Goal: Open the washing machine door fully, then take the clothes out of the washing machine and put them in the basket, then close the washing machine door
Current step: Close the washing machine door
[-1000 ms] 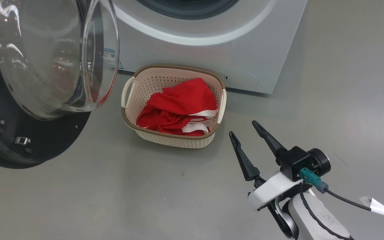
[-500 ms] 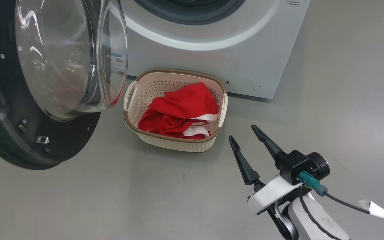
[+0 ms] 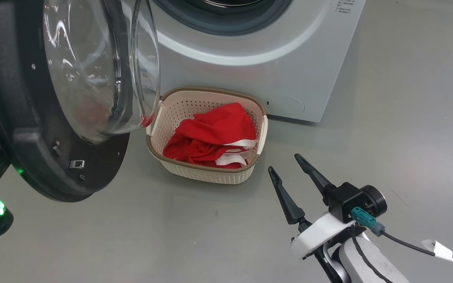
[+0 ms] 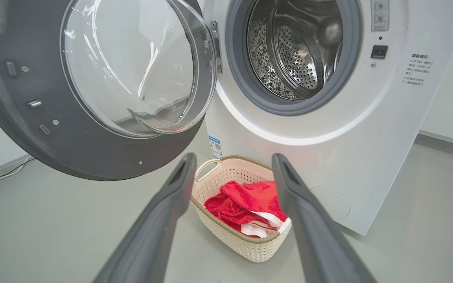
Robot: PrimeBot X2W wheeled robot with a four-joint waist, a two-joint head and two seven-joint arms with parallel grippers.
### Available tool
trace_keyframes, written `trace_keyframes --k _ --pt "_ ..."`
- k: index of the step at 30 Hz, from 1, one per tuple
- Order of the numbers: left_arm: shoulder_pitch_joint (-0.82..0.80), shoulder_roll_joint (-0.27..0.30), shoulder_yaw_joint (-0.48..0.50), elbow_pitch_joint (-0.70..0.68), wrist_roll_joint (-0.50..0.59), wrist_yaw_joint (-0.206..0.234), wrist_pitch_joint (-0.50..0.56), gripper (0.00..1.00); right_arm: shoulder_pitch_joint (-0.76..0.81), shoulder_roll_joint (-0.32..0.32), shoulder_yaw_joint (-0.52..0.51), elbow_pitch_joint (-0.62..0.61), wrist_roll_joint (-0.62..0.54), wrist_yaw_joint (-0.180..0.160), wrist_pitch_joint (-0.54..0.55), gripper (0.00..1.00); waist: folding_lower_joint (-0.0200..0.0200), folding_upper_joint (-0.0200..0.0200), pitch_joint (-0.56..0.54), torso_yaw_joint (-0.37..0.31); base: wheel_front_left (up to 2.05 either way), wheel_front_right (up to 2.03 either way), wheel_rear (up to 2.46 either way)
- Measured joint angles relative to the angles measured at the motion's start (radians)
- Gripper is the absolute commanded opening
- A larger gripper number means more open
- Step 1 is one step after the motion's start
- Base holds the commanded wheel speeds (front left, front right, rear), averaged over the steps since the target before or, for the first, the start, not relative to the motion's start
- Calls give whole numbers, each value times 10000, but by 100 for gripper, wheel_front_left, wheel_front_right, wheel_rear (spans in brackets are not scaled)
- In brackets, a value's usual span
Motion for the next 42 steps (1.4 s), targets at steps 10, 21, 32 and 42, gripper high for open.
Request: trace_keyframes --k 10,21,32,42 --pt "788 -274 -107 -1427 255 -8 -566 0 76 4 46 0 127 10 0 100 0 0 -135 18 0 0 0" --pt "1901 -305 -332 -4537 1300 -10 -2721 0 129 4 31 -23 251 -2 0 100 0 0 -96 94 0 0 0" --pt "3980 79 -2247 -8146 3701 -10 -5618 0 128 4 56 -71 267 -13 0 100 0 0 65 197 0 0 0" --pt "5630 198 -3718 -9221 4955 -38 -8182 0 122 4 69 -113 318 -15 -2 100 0 0 138 173 0 0 0"
